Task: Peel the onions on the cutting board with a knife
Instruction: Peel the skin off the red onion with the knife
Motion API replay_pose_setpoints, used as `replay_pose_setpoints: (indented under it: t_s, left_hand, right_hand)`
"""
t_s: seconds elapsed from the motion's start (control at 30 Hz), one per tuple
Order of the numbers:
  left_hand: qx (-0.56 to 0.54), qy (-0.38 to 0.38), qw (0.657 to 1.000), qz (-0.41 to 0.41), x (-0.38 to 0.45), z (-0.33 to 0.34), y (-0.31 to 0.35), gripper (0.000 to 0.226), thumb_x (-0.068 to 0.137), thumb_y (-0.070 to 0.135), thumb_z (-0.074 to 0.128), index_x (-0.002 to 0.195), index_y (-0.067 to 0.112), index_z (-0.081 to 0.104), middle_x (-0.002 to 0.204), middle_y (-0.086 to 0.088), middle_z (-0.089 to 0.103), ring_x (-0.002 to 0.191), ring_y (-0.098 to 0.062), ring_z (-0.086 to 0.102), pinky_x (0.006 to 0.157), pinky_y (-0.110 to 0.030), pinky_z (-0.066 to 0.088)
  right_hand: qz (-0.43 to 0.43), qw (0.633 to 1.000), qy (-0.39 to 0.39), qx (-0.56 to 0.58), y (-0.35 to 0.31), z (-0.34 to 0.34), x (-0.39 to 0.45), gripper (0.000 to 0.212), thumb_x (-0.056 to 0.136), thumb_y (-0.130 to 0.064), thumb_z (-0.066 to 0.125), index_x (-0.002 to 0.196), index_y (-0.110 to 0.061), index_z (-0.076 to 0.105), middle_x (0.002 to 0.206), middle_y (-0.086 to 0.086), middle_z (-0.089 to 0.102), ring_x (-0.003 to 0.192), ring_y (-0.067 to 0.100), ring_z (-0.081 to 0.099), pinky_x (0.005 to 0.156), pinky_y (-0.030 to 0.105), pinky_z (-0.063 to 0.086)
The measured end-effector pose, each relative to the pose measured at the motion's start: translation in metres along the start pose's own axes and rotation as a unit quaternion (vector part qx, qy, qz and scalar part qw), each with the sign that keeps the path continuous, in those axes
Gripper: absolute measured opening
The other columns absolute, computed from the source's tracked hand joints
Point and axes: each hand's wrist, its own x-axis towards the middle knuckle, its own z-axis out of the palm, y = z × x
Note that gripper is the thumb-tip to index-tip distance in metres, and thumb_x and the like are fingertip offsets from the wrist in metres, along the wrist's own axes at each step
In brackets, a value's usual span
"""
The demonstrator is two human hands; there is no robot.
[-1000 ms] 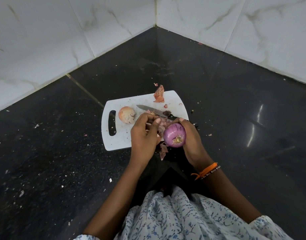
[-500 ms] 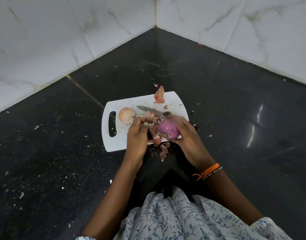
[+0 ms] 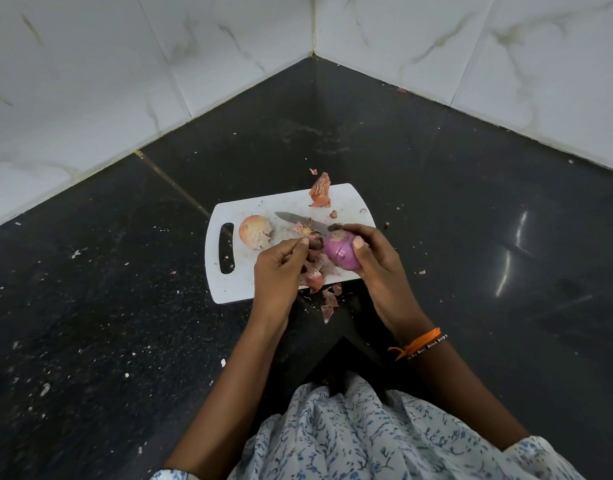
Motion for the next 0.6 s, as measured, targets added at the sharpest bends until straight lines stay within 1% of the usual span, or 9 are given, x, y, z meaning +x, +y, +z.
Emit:
replay_pose_setpoints:
  t_s: [0.1, 0.13, 0.2, 0.27, 0.37, 0.43, 0.5, 0.57, 0.6]
  left_hand:
    - [-0.046, 0.006, 0.998, -0.054, 0.0010, -0.0010, 0.0003, 0.007, 0.085, 0.016, 0.067, 0.085, 0.022, 0.072, 0.076, 0.002, 0.073, 0.068, -0.012, 0.067, 0.057, -0.022, 0.056]
    - [-0.061, -0.013, 0.994, -0.086, 0.0019, -0.0012, 0.0005, 0.006, 0.086, 0.021, 0.066, 0.088, 0.023, 0.071, 0.080, 0.000, 0.073, 0.072, -0.015, 0.068, 0.060, -0.025, 0.057]
    - [-0.092, -0.084, 0.980, -0.154, 0.0032, -0.0004, 0.0013, 0.013, 0.089, 0.030, 0.060, 0.097, 0.022, 0.068, 0.084, -0.003, 0.074, 0.078, -0.020, 0.071, 0.065, -0.028, 0.058]
    - [-0.121, -0.139, 0.966, -0.183, 0.0029, 0.0017, 0.0020, 0.022, 0.087, 0.032, 0.059, 0.104, 0.022, 0.066, 0.089, -0.004, 0.075, 0.084, -0.021, 0.072, 0.068, -0.027, 0.058]
    - [-0.169, -0.138, 0.959, -0.180, 0.0034, 0.0035, 0.0000, 0.029, 0.082, 0.020, 0.064, 0.111, 0.020, 0.065, 0.099, -0.007, 0.073, 0.091, -0.021, 0.071, 0.072, -0.025, 0.057]
    - [-0.193, -0.139, 0.955, -0.177, 0.0036, 0.0020, -0.0018, 0.037, 0.076, 0.016, 0.067, 0.113, 0.018, 0.064, 0.104, -0.008, 0.072, 0.095, -0.023, 0.069, 0.076, -0.026, 0.058]
    - [-0.204, -0.146, 0.952, -0.178, 0.0036, 0.0010, -0.0037, 0.046, 0.072, 0.015, 0.068, 0.118, 0.016, 0.062, 0.109, -0.007, 0.071, 0.100, -0.025, 0.068, 0.079, -0.027, 0.057]
    - [-0.207, -0.142, 0.951, -0.179, 0.0034, 0.0017, -0.0039, 0.045, 0.074, 0.013, 0.067, 0.118, 0.016, 0.062, 0.111, -0.007, 0.070, 0.102, -0.024, 0.067, 0.079, -0.027, 0.057]
    - [-0.209, -0.135, 0.952, -0.180, 0.0037, 0.0025, -0.0040, 0.042, 0.076, 0.010, 0.067, 0.117, 0.017, 0.063, 0.110, -0.007, 0.070, 0.101, -0.024, 0.067, 0.078, -0.027, 0.058]
  right_hand:
    - [-0.021, 0.999, 0.007, -0.023, -0.0028, -0.0013, -0.0007, 0.027, 0.091, -0.031, 0.051, 0.116, -0.027, 0.056, 0.121, -0.003, 0.058, 0.114, 0.017, 0.055, 0.088, 0.030, 0.053]
    - [-0.032, 0.999, 0.007, -0.030, -0.0028, -0.0015, -0.0007, 0.028, 0.089, -0.030, 0.054, 0.117, -0.026, 0.056, 0.121, -0.002, 0.058, 0.113, 0.015, 0.056, 0.085, 0.026, 0.053]
    - [-0.057, 0.997, 0.001, -0.046, -0.0019, -0.0012, -0.0003, 0.029, 0.087, -0.020, 0.061, 0.116, -0.021, 0.058, 0.122, 0.005, 0.057, 0.112, 0.015, 0.056, 0.083, 0.023, 0.052]
    - [-0.070, 0.996, -0.010, -0.051, -0.0005, -0.0008, 0.0005, 0.033, 0.084, -0.006, 0.067, 0.116, -0.012, 0.061, 0.121, 0.009, 0.056, 0.111, 0.015, 0.057, 0.084, 0.023, 0.052]
    - [-0.066, 0.997, -0.020, -0.029, -0.0019, -0.0013, 0.0009, 0.034, 0.081, 0.002, 0.069, 0.113, -0.008, 0.065, 0.119, 0.008, 0.057, 0.112, 0.013, 0.057, 0.087, 0.023, 0.052]
    - [-0.079, 0.997, -0.013, -0.019, -0.0044, -0.0023, 0.0010, 0.027, 0.084, 0.003, 0.064, 0.107, -0.009, 0.068, 0.115, 0.007, 0.061, 0.112, 0.013, 0.058, 0.088, 0.022, 0.050]
    - [-0.090, 0.996, 0.000, -0.020, -0.0055, -0.0049, 0.0021, 0.026, 0.089, 0.005, 0.056, 0.104, -0.011, 0.068, 0.111, 0.006, 0.065, 0.111, 0.016, 0.059, 0.092, 0.027, 0.049]
    - [-0.081, 0.997, -0.005, -0.015, -0.0057, -0.0084, 0.0035, 0.028, 0.093, 0.006, 0.049, 0.107, -0.011, 0.066, 0.114, 0.009, 0.065, 0.113, 0.021, 0.059, 0.096, 0.036, 0.049]
    - [-0.068, 0.997, -0.018, -0.015, -0.0059, -0.0103, 0.0038, 0.029, 0.094, 0.005, 0.048, 0.110, -0.011, 0.065, 0.117, 0.010, 0.064, 0.115, 0.021, 0.058, 0.097, 0.036, 0.048]
